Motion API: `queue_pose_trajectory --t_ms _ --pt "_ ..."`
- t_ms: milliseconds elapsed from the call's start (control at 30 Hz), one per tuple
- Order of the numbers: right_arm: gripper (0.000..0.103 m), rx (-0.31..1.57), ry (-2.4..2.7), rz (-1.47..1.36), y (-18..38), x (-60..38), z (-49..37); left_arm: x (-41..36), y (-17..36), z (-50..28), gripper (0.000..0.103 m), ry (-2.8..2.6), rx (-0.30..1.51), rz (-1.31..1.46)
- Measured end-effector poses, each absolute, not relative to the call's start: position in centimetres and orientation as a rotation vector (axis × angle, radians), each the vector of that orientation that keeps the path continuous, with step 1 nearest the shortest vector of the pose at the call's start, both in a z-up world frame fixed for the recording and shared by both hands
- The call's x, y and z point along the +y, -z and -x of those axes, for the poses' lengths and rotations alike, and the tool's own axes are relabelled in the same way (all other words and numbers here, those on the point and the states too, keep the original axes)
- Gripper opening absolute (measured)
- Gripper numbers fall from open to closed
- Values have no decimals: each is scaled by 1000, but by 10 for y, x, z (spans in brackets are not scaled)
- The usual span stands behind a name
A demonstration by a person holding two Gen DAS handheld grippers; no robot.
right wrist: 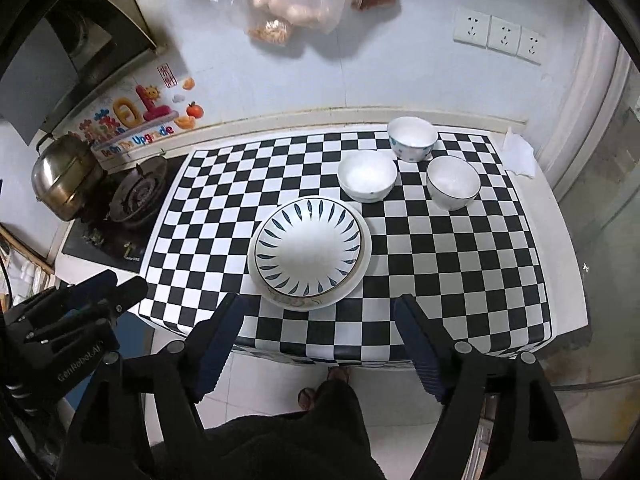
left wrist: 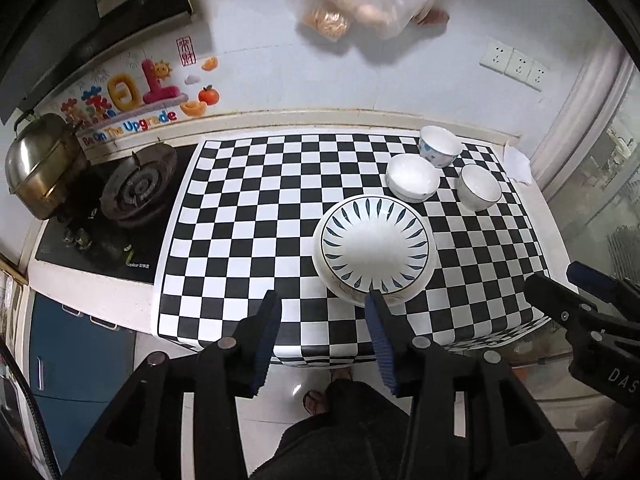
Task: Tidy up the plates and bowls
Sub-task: 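Raise both grippers away from the plate stack, then grip the rim of the red-patterned white bowl with both grippers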
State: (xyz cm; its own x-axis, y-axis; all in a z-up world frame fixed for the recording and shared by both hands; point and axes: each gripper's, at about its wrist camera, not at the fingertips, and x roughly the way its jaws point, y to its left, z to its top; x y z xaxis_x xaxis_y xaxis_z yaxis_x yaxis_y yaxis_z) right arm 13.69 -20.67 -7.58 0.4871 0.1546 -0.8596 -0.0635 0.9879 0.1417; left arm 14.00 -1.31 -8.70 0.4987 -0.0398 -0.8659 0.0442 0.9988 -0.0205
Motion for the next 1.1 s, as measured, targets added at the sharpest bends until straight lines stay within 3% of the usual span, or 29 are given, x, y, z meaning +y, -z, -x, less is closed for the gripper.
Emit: queue_pose_trajectory --t_ms 467,600,833,1100 --pt "81 1032 -112 -117 61 -219 -120 -20 79 -131 41 69 1037 21" --pt "89 999 -96 -173 62 -234 -125 -23 84 -147 41 89 1058 49" --pt "92 1036 -63 -298 95 -282 -175 -34 117 -222 41 103 1152 112" --pt "92 1188 -61 -395 178 -325 -293 -73 194 -353 41 153 1369 130"
